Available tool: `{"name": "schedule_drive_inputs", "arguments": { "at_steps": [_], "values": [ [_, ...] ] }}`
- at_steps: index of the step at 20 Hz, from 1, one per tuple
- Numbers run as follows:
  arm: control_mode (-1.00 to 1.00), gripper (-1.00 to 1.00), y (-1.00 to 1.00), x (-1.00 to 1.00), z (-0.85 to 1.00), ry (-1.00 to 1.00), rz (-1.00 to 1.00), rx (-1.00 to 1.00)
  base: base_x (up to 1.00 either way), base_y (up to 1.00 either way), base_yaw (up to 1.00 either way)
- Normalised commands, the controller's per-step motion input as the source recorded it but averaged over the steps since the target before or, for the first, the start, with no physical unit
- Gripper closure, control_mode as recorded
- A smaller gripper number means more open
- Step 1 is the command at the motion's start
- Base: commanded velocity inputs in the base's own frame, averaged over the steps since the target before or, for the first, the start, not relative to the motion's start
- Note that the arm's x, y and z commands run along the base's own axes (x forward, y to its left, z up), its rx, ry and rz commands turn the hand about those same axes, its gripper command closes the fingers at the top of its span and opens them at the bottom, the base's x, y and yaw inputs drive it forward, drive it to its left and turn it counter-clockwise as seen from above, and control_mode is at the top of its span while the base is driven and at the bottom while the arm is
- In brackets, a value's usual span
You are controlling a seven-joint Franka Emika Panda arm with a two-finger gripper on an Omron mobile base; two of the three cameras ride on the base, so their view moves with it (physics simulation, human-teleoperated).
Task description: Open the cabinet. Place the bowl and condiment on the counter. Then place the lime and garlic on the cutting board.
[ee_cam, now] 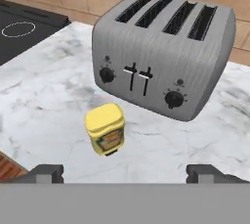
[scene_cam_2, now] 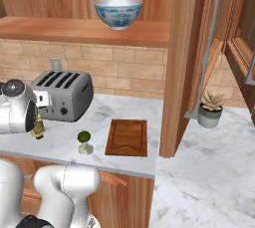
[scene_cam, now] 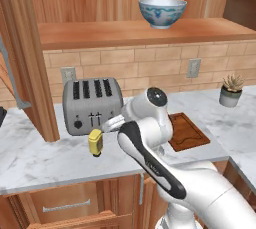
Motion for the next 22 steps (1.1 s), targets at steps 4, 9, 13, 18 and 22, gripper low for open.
{"name": "schedule_drive_inputs", "arguments": {
  "at_steps": [4, 9, 13, 18, 22],
  "values": [
    [-1.0, -1.0, -0.23, 0.0, 0.53, 0.02, -0.1, -0.21, 0.0, 0.0, 0.0],
    [-1.0, -1.0, -0.41, 0.0, 0.51, -0.03, -0.01, -0.25, 0.0, 0.0, 0.0],
    [-1.0, -1.0, -0.57, 0.02, 0.63, -0.02, 0.01, -0.26, 0.0, 0.0, 0.0],
    [-1.0, -1.0, -0.63, 0.02, 0.76, -0.13, 0.07, -0.19, 0.0, 0.0, 0.0],
    [-1.0, -1.0, -0.52, 0.0, 0.98, -0.24, 0.15, -0.09, 0.0, 0.0, 0.0]
  ]
}}
